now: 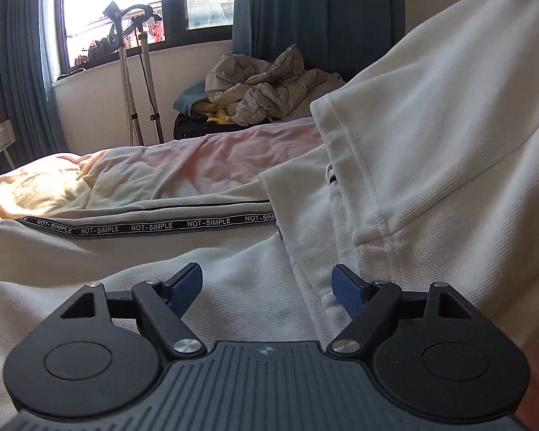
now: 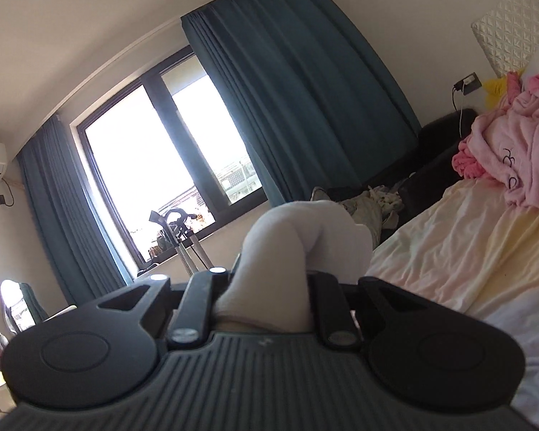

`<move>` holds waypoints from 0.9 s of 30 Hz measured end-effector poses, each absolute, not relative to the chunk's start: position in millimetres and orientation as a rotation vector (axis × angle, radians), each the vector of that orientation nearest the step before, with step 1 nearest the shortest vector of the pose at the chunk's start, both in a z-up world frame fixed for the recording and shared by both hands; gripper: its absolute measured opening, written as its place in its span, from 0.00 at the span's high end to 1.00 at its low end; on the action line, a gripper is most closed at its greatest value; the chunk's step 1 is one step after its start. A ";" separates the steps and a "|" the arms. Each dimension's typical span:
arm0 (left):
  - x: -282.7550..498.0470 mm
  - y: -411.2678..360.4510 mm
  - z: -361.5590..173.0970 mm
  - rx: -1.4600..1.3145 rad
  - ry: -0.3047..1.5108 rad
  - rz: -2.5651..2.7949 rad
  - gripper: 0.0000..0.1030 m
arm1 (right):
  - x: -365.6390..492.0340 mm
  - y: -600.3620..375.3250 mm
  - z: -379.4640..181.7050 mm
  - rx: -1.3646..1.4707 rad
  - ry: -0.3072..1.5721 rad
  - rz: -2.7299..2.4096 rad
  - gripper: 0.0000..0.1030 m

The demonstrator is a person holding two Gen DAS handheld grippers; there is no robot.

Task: Fold clothes
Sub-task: 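Lift and fold the held edge over the pants, then open the right gripper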

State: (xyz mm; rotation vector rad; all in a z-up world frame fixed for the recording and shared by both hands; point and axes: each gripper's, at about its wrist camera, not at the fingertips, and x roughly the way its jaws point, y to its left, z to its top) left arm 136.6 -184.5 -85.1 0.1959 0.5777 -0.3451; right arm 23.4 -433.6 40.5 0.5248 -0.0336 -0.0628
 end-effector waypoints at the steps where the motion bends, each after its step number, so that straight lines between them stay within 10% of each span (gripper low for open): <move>1: 136.7 -180.0 -83.5 0.206 0.589 -0.353 0.20 | 25.4 -429.1 40.1 0.498 -0.034 -0.061 0.82; 27: 86.2 161.6 15.9 -0.471 0.252 0.121 0.13 | 125.9 -66.7 -9.3 -0.187 0.034 0.012 0.81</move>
